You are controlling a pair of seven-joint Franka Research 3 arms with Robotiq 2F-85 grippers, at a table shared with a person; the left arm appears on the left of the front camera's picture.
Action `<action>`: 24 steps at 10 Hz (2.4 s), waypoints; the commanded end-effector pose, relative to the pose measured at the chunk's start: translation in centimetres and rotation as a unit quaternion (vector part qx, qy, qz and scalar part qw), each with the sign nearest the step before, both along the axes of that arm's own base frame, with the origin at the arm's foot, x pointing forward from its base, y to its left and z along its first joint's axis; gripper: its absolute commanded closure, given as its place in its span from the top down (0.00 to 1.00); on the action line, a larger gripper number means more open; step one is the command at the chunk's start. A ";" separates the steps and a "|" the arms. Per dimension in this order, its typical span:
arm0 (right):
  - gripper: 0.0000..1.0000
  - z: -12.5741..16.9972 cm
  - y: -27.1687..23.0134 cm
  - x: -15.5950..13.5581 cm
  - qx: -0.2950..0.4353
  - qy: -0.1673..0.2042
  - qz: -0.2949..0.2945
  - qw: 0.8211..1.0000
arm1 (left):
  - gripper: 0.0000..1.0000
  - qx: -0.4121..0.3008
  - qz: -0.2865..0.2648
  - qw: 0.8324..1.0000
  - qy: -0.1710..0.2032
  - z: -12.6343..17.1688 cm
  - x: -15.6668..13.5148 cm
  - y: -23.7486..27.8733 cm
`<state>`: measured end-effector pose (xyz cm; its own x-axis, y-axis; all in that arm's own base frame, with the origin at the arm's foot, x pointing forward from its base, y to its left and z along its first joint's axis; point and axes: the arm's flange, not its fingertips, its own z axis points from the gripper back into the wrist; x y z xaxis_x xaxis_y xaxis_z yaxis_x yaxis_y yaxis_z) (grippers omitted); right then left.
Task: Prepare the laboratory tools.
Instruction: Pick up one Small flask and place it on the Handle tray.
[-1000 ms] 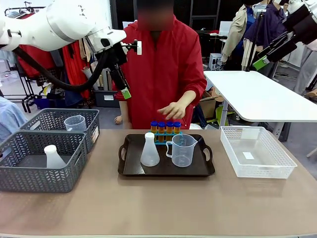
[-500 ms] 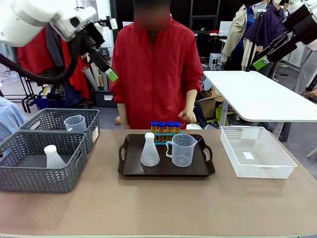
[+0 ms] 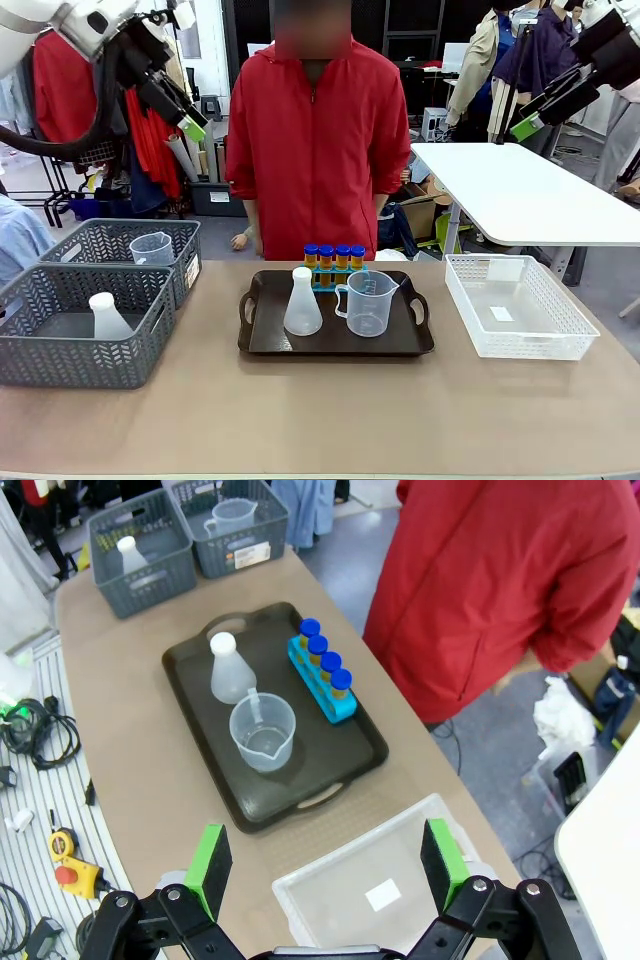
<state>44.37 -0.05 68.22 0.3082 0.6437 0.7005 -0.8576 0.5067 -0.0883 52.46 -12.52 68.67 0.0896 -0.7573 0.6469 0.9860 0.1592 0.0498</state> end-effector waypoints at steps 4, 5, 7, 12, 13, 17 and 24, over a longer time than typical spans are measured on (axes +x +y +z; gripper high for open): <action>1.00 0.1 0.0 0.0 0.005 -0.001 0.004 1.000 | 1.00 -0.035 -0.003 0.998 -0.047 2.2 -0.1 1.2; 1.00 0.1 0.0 0.0 0.005 -0.001 0.004 1.000 | 1.00 -0.034 -0.004 0.998 -0.047 2.1 0.1 1.0; 1.00 0.1 0.0 0.0 0.005 -0.001 0.004 1.000 | 1.00 -0.034 0.003 0.998 -0.049 1.9 0.0 1.1; 1.00 0.1 0.0 0.0 0.005 -0.001 0.004 1.000 | 1.00 -0.022 0.012 0.999 -0.042 2.4 0.4 0.7; 1.00 0.1 0.0 0.0 0.005 -0.001 0.004 1.000 | 1.00 -0.022 0.012 0.999 -0.042 2.4 0.4 0.7; 1.00 0.1 0.0 0.0 0.005 -0.001 0.004 1.000 | 1.00 -0.022 0.012 0.999 -0.042 2.4 0.4 0.7; 1.00 0.1 0.0 0.0 0.005 -0.001 0.004 1.000 | 1.00 -0.022 0.012 0.999 -0.042 2.4 0.4 0.7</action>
<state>44.37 -0.05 68.22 0.3082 0.6437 0.7005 -0.8576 0.5067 -0.0884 53.07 -11.90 70.98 0.0520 -0.7267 0.6850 0.9739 0.1888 0.1263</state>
